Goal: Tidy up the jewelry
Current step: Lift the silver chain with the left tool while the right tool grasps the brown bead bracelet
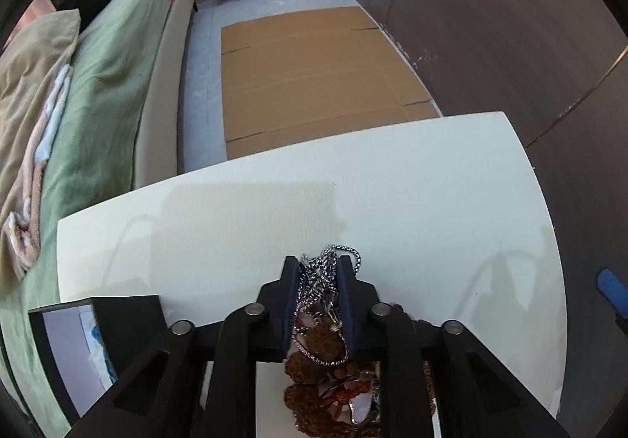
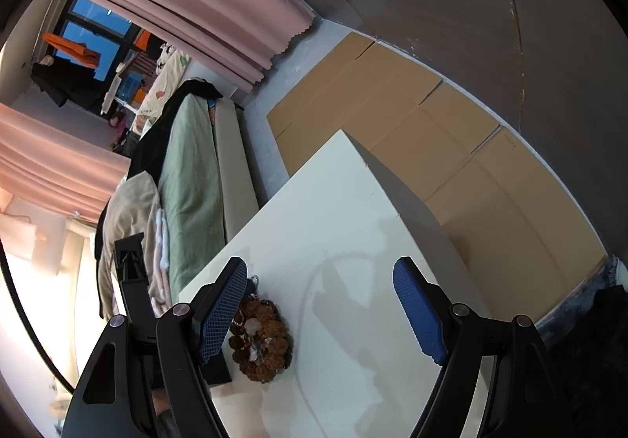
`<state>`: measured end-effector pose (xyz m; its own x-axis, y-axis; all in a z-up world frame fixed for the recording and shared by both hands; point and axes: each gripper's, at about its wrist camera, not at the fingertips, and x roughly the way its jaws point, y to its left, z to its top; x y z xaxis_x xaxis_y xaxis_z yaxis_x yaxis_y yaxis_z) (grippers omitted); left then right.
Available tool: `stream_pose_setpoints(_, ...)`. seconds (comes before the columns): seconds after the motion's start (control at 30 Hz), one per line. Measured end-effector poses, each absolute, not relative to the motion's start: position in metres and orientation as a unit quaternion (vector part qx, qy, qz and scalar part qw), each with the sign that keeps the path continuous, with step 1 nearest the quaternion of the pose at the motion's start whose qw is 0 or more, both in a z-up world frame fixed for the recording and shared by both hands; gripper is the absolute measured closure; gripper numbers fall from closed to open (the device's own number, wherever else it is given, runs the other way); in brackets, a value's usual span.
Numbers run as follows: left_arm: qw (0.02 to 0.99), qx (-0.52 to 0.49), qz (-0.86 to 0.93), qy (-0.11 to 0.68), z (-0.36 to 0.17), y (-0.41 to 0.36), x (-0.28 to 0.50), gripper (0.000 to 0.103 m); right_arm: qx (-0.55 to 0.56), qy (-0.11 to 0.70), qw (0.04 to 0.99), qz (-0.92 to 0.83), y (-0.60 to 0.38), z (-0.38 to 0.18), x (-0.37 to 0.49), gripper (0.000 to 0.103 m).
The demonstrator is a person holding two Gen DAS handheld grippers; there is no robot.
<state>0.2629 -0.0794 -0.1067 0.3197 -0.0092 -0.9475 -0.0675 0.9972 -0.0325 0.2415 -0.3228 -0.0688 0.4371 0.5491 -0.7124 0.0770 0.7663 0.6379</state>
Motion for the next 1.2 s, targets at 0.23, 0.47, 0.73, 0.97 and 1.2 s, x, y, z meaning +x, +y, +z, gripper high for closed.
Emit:
stream_pose_setpoints(0.23,0.833,-0.052,0.012,0.550,-0.075,-0.070,0.245,0.096,0.297,0.515,0.786,0.170,-0.306,-0.067,0.239,0.025)
stream_pose_setpoints(0.47,0.855,-0.066,0.006,0.515,-0.039,-0.058,0.220,0.097,0.275,0.525,0.782,0.193,-0.284,-0.068,0.231,0.027)
stream_pose_setpoints(0.73,0.875,-0.077,-0.001,0.479,0.002,-0.041,0.194,0.097,0.235,0.551,0.772,0.213,-0.253,-0.080,0.222,0.048)
stream_pose_setpoints(0.97,0.889,-0.084,0.006,0.451,0.036,-0.022,0.167,0.097,0.216,0.576,0.759,0.215,-0.236,-0.098,0.220,0.061)
stream_pose_setpoints(1.2,0.898,-0.090,0.013,0.431,0.064,-0.001,0.145,0.099,0.193,0.598,0.749,0.209,-0.218,-0.114,0.221,0.061)
